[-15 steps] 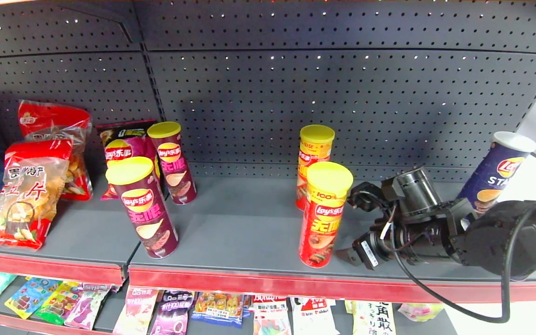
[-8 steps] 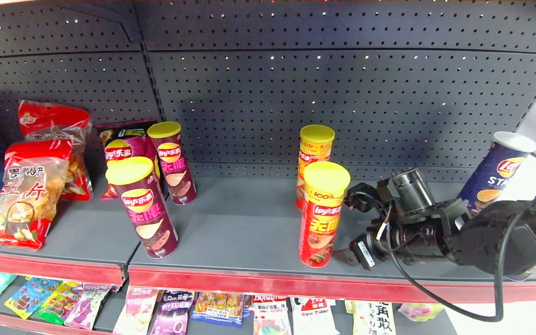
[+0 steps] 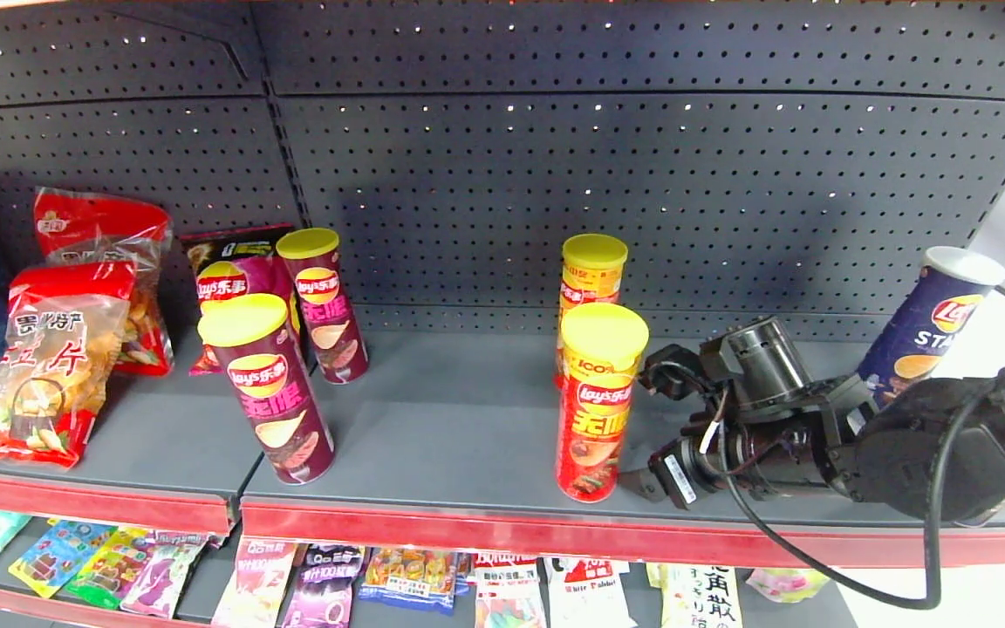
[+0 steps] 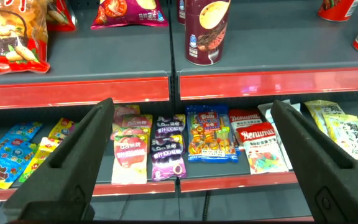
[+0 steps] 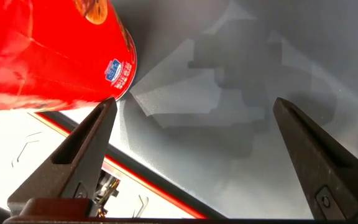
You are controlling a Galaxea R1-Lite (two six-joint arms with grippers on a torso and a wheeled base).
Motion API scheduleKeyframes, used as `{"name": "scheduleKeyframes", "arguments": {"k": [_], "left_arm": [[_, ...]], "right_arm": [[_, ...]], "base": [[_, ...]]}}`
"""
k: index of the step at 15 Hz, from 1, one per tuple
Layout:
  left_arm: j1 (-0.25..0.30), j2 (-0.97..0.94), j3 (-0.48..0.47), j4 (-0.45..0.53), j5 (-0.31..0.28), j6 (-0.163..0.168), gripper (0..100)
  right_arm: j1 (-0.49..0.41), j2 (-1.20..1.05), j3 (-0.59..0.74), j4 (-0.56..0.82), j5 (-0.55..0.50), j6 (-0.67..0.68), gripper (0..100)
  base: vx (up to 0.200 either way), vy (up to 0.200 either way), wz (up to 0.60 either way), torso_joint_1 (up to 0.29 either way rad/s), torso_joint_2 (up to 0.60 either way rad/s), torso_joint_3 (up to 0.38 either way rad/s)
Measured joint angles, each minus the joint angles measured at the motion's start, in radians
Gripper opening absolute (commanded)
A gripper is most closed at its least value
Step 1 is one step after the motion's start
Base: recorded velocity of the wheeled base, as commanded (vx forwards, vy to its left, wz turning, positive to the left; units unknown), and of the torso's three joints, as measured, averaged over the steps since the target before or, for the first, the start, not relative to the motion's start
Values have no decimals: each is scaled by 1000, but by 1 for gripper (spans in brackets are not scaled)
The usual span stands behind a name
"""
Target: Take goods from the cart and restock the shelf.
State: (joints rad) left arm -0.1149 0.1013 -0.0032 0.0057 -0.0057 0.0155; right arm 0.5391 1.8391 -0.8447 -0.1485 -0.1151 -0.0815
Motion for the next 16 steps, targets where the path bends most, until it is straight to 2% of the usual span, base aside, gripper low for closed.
{"name": "scheduleKeyframes", "arguments": {"k": [16], "left_arm": [[0, 0, 0, 0, 0, 0, 100]], "right_arm": [[-2, 4, 0, -1, -51, -1, 100]], "base": [[0, 0, 0, 0, 0, 0]]}}
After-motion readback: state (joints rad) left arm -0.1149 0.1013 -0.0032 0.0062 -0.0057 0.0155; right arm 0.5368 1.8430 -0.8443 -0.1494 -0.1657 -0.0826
